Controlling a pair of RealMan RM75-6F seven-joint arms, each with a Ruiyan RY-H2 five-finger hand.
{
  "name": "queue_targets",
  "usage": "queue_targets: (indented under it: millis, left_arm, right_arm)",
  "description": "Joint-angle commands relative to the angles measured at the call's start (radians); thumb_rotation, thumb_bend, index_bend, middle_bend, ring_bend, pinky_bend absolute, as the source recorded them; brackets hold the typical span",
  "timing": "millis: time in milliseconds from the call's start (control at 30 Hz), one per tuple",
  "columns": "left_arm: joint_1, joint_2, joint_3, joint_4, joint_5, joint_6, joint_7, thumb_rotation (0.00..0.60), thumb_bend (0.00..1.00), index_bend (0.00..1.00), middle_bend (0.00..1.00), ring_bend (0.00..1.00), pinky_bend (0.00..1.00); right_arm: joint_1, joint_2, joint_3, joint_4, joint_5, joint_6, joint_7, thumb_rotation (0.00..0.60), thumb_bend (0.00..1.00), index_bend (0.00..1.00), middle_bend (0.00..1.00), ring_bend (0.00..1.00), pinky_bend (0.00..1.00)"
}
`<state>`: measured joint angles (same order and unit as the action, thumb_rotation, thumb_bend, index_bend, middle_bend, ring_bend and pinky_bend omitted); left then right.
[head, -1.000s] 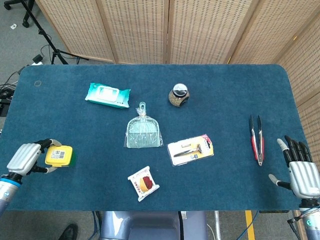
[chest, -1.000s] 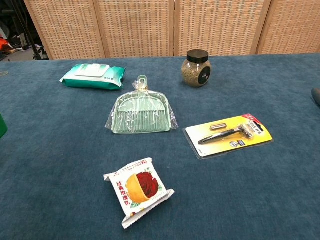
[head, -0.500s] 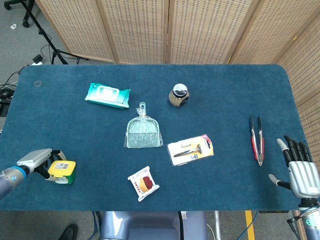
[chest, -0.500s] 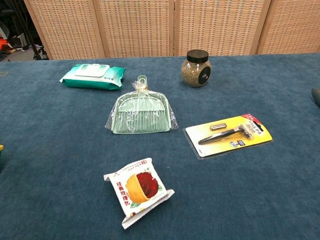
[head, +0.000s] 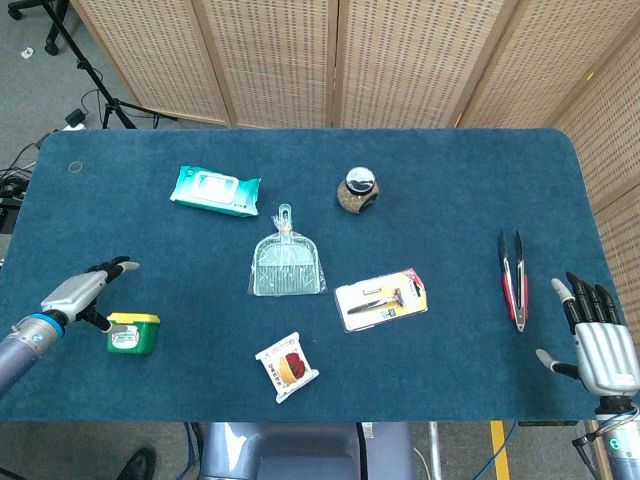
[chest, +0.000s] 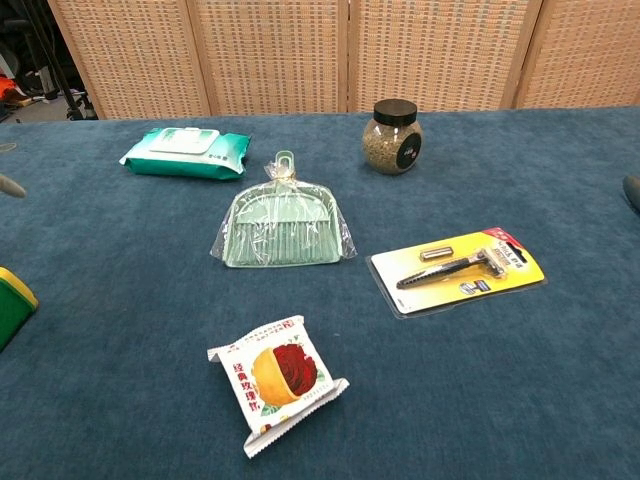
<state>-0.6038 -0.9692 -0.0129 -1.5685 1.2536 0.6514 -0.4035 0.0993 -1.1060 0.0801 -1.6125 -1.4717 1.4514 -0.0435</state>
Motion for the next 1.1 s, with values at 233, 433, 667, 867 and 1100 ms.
queue_targets:
  millis: [233, 433, 667, 867, 1100]
  left_arm:
    - [0.145, 0.042, 0.090, -0.004, 0.216, 0.183, -0.015, 0.600, 0.13, 0.00, 0.00, 0.00, 0.00]
    - [0.211, -0.020, 0.117, 0.076, 0.294, 0.310, 0.004, 0.600, 0.13, 0.00, 0.00, 0.00, 0.00]
    - [0.236, -0.111, 0.108, 0.133, 0.291, 0.358, 0.082, 0.600, 0.13, 0.00, 0.00, 0.00, 0.00]
    - [0.226, -0.148, 0.111, 0.143, 0.292, 0.339, 0.100, 0.600, 0.13, 0.02, 0.00, 0.00, 0.00]
    - [0.248, -0.231, 0.082, 0.180, 0.278, 0.407, 0.155, 0.600, 0.14, 0.37, 0.08, 0.08, 0.10]
  right_arm:
    - [-0.003, 0.002, 0.000, -0.006, -0.002, 0.006, 0.002, 0.600, 0.00, 0.01, 0.00, 0.00, 0.00]
    - [-0.003, 0.004, -0.001, -0.007, -0.003, 0.006, 0.005, 0.600, 0.00, 0.01, 0.00, 0.00, 0.00]
    - [-0.004, 0.006, 0.000, -0.008, -0.002, 0.007, 0.011, 0.600, 0.00, 0.01, 0.00, 0.00, 0.00]
    - [-0.003, 0.010, 0.003, -0.008, 0.002, 0.006, 0.021, 0.600, 0.00, 0.01, 0.00, 0.00, 0.00]
    - [-0.001, 0.014, 0.005, -0.006, 0.009, -0.003, 0.035, 0.600, 0.00, 0.01, 0.00, 0.00, 0.00]
